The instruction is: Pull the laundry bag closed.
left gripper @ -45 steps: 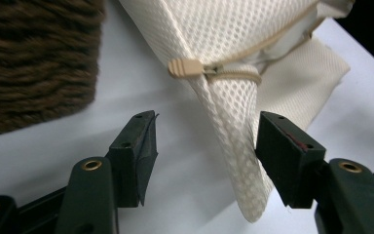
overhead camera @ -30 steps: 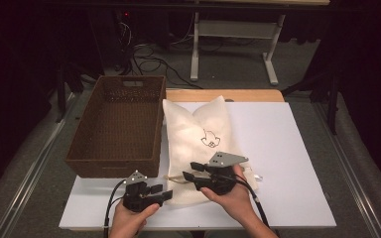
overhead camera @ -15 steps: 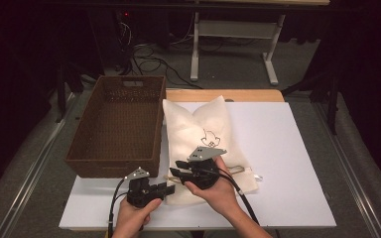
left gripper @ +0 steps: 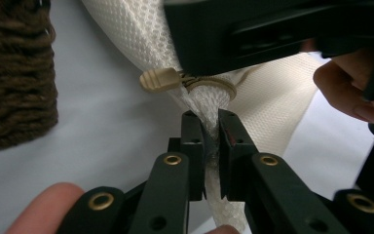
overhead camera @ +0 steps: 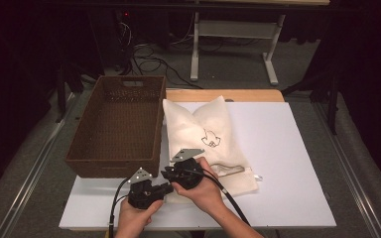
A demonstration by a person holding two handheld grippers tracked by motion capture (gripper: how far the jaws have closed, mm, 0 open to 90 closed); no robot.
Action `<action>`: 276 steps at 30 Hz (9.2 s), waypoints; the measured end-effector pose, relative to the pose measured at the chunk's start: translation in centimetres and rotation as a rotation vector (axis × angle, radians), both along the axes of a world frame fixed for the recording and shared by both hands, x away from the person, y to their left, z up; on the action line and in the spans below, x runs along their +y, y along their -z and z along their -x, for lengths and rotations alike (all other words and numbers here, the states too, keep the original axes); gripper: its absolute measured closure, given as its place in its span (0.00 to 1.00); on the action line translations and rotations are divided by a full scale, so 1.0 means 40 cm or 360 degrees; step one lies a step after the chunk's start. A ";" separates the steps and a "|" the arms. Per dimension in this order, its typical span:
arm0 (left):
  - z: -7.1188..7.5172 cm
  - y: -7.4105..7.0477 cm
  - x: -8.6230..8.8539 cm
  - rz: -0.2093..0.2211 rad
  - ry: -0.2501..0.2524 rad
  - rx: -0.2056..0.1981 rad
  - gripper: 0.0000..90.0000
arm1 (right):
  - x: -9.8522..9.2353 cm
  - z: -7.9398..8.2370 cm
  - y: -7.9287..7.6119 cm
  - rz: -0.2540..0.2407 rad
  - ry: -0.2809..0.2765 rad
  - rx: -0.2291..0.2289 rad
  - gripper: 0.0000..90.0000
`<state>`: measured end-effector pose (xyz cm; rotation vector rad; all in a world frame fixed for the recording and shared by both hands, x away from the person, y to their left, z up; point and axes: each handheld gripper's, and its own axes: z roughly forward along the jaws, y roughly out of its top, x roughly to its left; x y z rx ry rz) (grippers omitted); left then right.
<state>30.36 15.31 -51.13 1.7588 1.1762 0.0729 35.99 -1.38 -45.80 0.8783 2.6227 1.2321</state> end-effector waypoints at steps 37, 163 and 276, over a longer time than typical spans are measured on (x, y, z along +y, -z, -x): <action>0.011 -0.004 -0.012 -0.0087 -0.0023 -0.0028 0.94 | -0.100 -0.021 0.015 -0.0297 0.0054 0.0297 0.71; -0.011 -0.018 0.002 0.0083 -0.0060 -0.0051 0.98 | -0.133 -0.002 0.033 -0.0381 0.0274 0.0566 0.98; 0.002 -0.048 0.066 0.0054 -0.0027 -0.0290 0.36 | -0.627 0.050 0.057 -0.0200 0.0517 -0.0077 0.48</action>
